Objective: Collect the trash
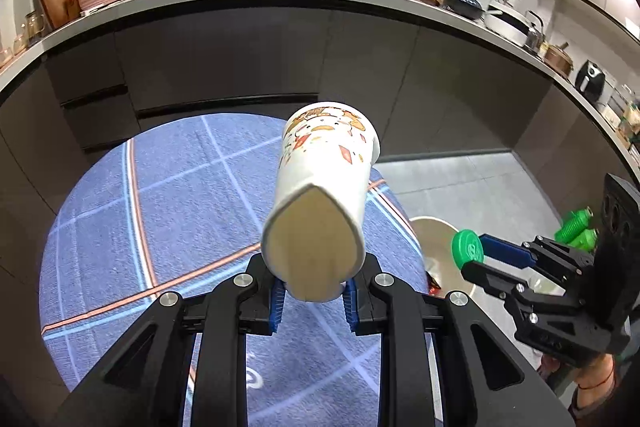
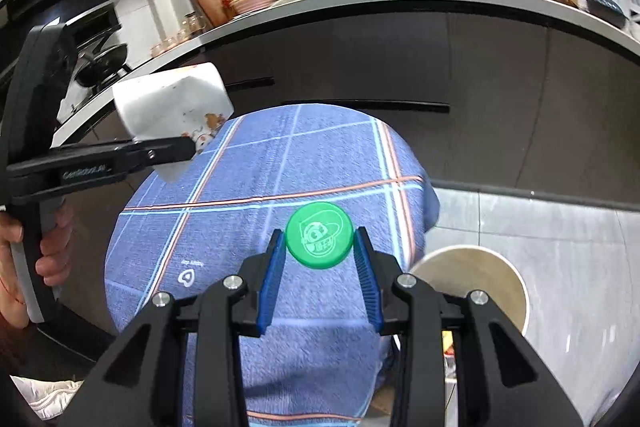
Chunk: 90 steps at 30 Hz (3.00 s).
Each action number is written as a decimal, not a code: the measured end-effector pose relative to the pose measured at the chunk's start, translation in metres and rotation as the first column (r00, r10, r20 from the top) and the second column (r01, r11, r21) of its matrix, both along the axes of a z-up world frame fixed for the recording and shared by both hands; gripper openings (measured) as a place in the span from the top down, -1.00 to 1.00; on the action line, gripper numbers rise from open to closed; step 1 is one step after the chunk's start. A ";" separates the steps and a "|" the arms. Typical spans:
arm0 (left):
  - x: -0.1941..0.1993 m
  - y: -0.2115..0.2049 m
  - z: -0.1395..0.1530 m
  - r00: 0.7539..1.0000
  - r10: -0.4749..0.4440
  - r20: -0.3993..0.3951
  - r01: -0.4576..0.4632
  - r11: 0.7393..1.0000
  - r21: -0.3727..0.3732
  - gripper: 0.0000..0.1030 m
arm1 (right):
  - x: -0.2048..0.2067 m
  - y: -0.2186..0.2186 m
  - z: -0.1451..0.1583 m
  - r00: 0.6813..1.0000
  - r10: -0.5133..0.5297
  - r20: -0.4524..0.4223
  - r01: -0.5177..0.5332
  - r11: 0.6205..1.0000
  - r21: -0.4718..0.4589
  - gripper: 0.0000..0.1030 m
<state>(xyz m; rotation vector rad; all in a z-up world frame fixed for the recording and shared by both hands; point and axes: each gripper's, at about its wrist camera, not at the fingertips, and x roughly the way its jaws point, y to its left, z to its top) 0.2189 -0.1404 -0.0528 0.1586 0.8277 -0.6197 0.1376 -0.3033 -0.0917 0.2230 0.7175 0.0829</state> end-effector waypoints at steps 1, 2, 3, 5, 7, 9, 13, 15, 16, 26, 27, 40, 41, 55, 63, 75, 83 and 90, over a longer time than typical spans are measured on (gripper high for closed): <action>-0.003 -0.004 -0.001 1.000 -0.010 0.000 0.010 1.000 0.002 0.58 | -0.004 -0.004 -0.002 1.000 -0.013 -0.002 0.013 1.000 0.002 0.31; -0.003 -0.005 -0.002 1.000 -0.018 -0.002 0.018 1.000 0.001 0.58 | -0.006 -0.005 -0.003 1.000 -0.021 -0.004 0.021 1.000 0.004 0.31; -0.005 -0.009 -0.004 1.000 -0.029 -0.004 0.029 1.000 0.001 0.58 | -0.010 -0.008 -0.005 1.000 -0.030 -0.005 0.030 1.000 0.006 0.31; -0.009 -0.017 -0.006 0.999 -0.049 -0.009 0.049 0.999 0.005 0.58 | -0.016 -0.014 -0.008 0.999 -0.049 -0.010 0.049 0.999 0.009 0.31; -0.013 -0.027 -0.009 0.997 -0.075 -0.014 0.075 0.997 0.011 0.58 | -0.022 -0.021 -0.011 0.997 -0.073 -0.019 0.073 0.997 0.001 0.31; -0.017 -0.037 -0.010 0.995 -0.101 -0.013 0.101 0.995 0.019 0.58 | -0.028 -0.028 -0.015 0.995 -0.094 -0.025 0.093 0.996 -0.010 0.31; -0.025 -0.060 -0.015 0.985 -0.169 -0.023 0.169 0.985 0.020 0.58 | -0.043 -0.046 -0.024 0.988 -0.149 -0.040 0.148 0.988 -0.035 0.31; -0.027 -0.073 -0.020 0.979 -0.201 -0.028 0.202 0.979 0.025 0.58 | -0.049 -0.054 -0.030 0.984 -0.169 -0.047 0.167 0.985 -0.043 0.31; -0.028 -0.080 -0.022 0.975 -0.218 -0.032 0.219 0.975 0.026 0.58 | -0.051 -0.057 -0.033 0.983 -0.175 -0.049 0.173 0.984 -0.047 0.31; -0.033 -0.151 -0.062 0.927 -0.354 -0.127 0.360 0.933 0.025 0.57 | -0.055 -0.096 -0.088 0.960 -0.242 -0.144 0.240 0.970 -0.027 0.31; -0.032 -0.158 -0.069 0.921 -0.364 -0.139 0.371 0.928 0.030 0.57 | -0.055 -0.099 -0.094 0.957 -0.246 -0.152 0.246 0.969 -0.020 0.31; -0.019 -0.227 -0.129 0.864 -0.438 -0.249 0.468 0.881 0.075 0.56 | -0.043 -0.129 -0.150 0.933 -0.267 -0.241 0.280 0.960 0.020 0.30; -0.018 -0.232 -0.133 0.862 -0.437 -0.256 0.469 0.879 0.081 0.55 | -0.041 -0.129 -0.152 0.932 -0.267 -0.244 0.280 0.960 0.021 0.30; -0.008 -0.253 -0.162 0.874 -0.409 -0.263 0.456 0.878 0.148 0.26 | -0.025 -0.136 -0.177 0.930 -0.257 -0.262 0.261 0.965 -0.019 0.18; -0.004 -0.249 -0.143 0.909 -0.372 -0.186 0.397 0.909 0.122 -0.67 | -0.032 -0.134 -0.167 0.944 -0.255 -0.209 0.235 0.965 -0.114 -0.55; 0.000 -0.229 -0.127 0.949 -0.291 -0.124 0.306 0.944 0.123 -0.83 | -0.038 -0.121 -0.162 0.950 -0.231 -0.211 0.209 0.970 -0.122 -0.93; -0.004 -0.215 -0.112 0.957 -0.272 -0.104 0.283 0.953 0.112 -0.83 | -0.036 -0.112 -0.146 0.957 -0.220 -0.188 0.198 0.972 -0.129 -0.93; -0.016 -0.180 -0.079 0.978 -0.210 0.002 0.209 0.971 0.113 -0.83 | -0.037 -0.100 -0.116 0.964 -0.213 -0.162 0.195 0.973 -0.124 -0.93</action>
